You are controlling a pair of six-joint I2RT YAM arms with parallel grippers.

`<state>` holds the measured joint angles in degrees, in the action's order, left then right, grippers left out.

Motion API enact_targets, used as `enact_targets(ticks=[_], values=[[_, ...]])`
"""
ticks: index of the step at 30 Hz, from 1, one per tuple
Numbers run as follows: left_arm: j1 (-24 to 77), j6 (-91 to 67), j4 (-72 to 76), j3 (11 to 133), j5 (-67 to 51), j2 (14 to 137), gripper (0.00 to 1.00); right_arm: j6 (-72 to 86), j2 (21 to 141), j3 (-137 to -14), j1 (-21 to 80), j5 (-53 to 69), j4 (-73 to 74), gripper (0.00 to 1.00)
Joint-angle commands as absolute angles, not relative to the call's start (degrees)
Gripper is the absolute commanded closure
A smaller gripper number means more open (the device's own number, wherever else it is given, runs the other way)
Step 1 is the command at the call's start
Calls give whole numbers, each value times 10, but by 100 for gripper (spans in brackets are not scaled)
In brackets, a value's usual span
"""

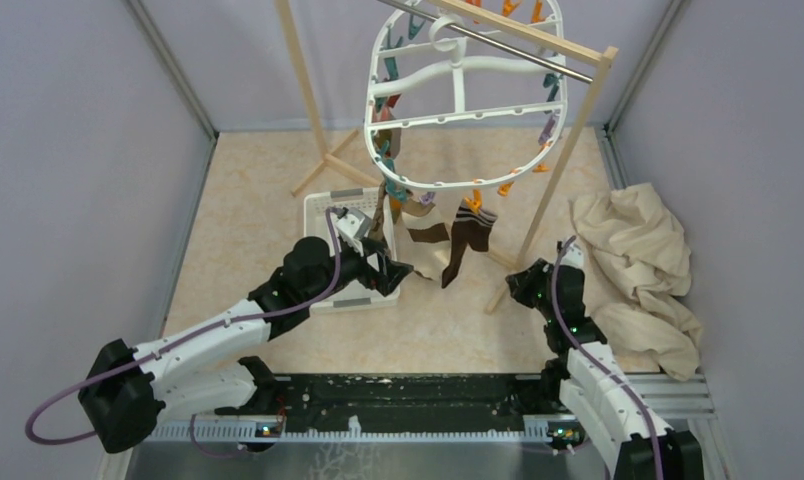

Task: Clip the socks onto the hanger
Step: Move the hanger to the center of the board.

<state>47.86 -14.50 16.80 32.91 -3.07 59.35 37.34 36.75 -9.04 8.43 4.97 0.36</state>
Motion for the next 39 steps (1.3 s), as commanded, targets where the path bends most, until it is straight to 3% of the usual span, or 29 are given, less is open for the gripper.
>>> enact_targets(ticks=[1,16,34,39], values=[[480,-140,172,332,-36,586,1,414,392,-84,80,3,-109,100],[480,-133,180,323,-47,579,1,417,594,-129,-30,54,-276,100],[480,-129,183,319,-53,572,1,459,873,-278,-40,64,-416,100],[481,-127,180,317,-47,566,1,474,858,-252,-57,39,-451,100]])
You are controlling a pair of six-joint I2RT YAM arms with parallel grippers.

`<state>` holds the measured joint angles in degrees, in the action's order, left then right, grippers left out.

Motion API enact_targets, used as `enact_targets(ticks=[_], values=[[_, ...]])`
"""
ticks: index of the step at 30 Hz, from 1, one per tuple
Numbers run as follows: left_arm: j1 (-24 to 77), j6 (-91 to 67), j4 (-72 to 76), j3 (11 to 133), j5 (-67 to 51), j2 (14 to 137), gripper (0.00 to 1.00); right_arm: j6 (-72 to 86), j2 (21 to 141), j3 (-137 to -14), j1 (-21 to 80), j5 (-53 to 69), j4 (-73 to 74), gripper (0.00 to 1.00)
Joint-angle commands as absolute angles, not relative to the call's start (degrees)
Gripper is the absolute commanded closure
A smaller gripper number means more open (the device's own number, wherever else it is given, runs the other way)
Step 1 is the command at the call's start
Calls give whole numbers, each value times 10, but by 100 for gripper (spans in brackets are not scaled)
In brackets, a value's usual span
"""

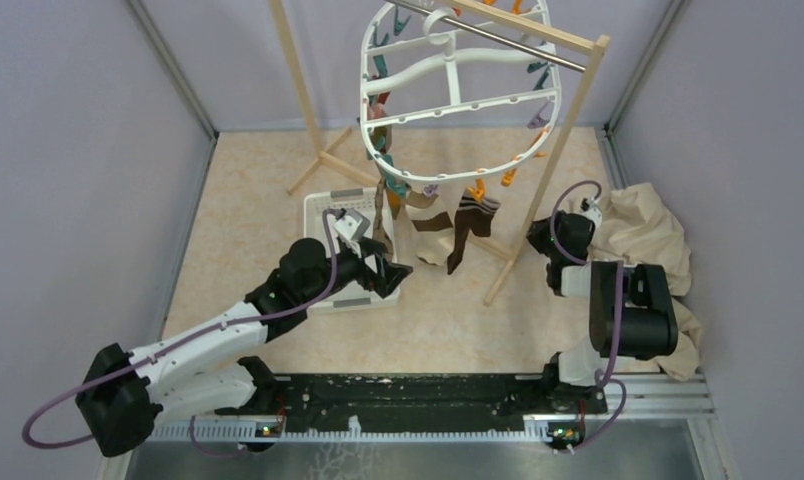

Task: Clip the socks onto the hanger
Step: Move the hanger to the center of the board.

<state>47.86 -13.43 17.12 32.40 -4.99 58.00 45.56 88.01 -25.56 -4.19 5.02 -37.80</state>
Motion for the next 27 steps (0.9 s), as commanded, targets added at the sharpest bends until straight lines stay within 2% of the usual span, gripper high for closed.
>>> enact_targets(ticks=[1,7,16,22,27], values=[[481,-127,182,316,-49,567,2,479,846,-244,-65,36,-451,100],[481,-129,188,321,-67,580,1,521,670,-138,-83,-94,-429,100],[481,-127,209,312,-72,568,1,523,452,-38,-66,30,-269,100],[481,-129,214,305,-66,562,1,519,408,-27,-5,43,-229,100],[481,-124,222,295,-56,548,1,513,491,-41,11,107,-302,100]])
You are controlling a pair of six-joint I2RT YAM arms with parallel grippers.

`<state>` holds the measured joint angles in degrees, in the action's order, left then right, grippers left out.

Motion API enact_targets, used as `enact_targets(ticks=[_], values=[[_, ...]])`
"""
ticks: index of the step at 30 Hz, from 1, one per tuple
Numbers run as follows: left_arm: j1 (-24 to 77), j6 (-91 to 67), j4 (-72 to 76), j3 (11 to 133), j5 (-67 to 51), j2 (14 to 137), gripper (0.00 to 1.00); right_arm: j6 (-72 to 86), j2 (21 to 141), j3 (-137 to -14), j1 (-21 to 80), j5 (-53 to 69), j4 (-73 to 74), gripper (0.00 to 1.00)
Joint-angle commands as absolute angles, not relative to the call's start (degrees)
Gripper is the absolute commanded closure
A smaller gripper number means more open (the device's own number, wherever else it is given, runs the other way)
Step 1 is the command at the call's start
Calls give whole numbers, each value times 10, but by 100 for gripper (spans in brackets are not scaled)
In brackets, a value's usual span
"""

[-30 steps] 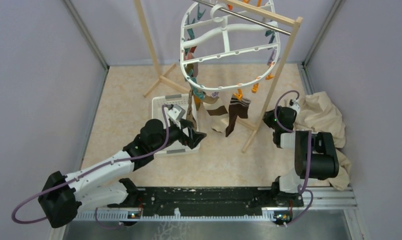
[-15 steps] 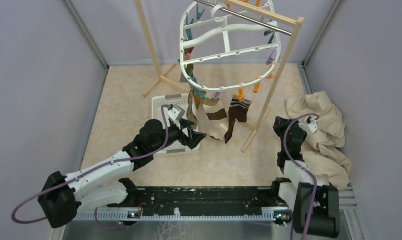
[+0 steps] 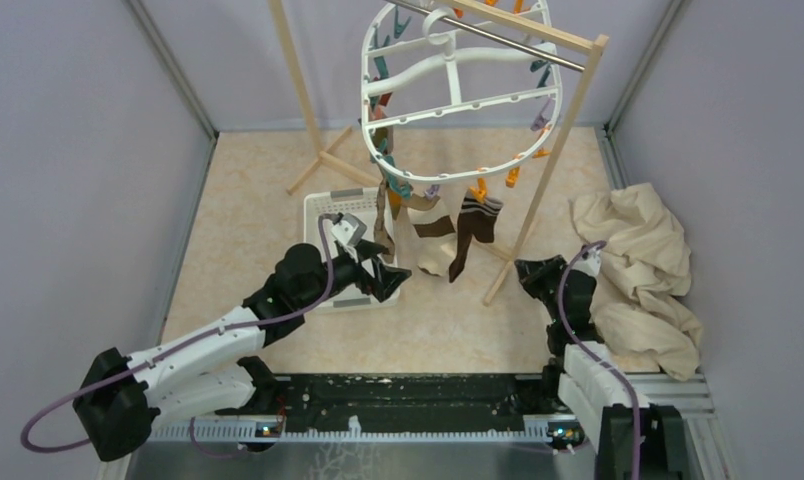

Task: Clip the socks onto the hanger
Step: Move the hanger to the center of the board.

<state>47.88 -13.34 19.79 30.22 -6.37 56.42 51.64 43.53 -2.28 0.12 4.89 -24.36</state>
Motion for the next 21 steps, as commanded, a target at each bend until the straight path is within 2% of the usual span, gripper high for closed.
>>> enact_targets(ticks=[1,4,13,21], values=[[481,-124,222,295,-57,548,1,515,513,-45,11,125,-332,100],[481,-124,217,296,-55,547,1,527,566,-63,13,157,-376,100],[481,-123,216,293,-47,543,1,487,609,-138,7,103,-347,100],[481,-124,212,289,-47,532,1,493,747,-198,-36,91,-425,100]])
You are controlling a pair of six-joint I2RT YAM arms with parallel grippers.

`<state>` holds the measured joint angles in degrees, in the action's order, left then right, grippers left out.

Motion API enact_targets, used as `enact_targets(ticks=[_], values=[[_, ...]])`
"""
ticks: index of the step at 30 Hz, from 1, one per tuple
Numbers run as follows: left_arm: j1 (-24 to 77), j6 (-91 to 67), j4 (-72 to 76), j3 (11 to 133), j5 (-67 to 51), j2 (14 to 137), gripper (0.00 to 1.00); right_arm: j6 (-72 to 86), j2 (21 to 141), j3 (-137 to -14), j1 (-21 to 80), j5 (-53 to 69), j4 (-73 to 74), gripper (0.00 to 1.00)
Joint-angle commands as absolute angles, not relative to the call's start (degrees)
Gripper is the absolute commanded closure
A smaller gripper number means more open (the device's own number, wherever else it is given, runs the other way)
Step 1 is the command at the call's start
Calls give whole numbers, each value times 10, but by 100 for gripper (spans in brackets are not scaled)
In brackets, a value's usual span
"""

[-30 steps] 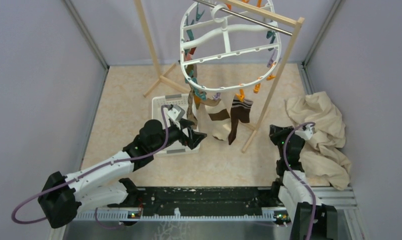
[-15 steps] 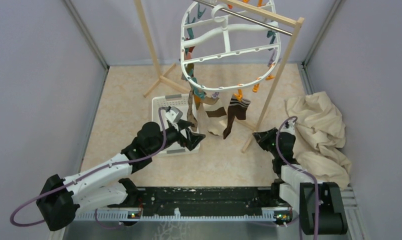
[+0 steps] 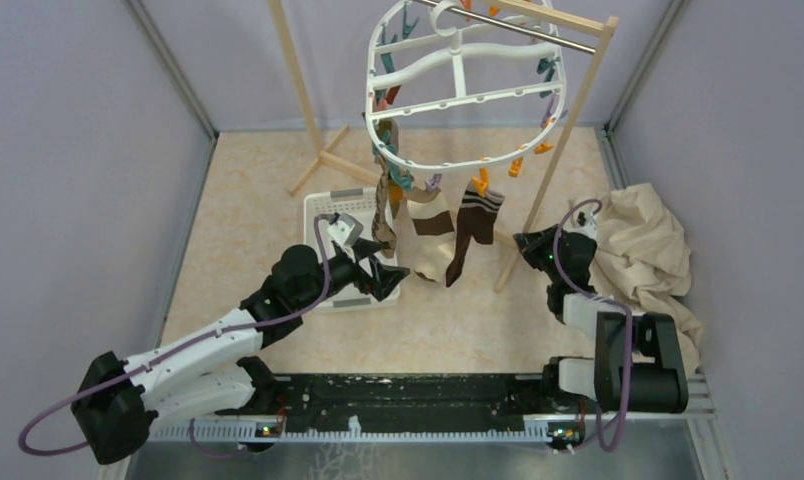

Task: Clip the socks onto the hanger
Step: Move the hanger to the center of the board.

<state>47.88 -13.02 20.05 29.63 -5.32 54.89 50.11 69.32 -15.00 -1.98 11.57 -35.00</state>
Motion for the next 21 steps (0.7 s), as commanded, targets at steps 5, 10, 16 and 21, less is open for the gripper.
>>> enact_targets(ticks=[5,10,16,21], values=[[481,-124,209,288,-46,527,1,497,838,-249,-45,64,-458,100],[481,-123,208,288,-45,532,1,513,935,-304,-59,56,-508,100],[481,-128,209,307,-14,545,1,491,971,-375,-60,21,-482,100],[481,-119,221,317,15,554,1,497,933,-350,-60,51,-517,70]])
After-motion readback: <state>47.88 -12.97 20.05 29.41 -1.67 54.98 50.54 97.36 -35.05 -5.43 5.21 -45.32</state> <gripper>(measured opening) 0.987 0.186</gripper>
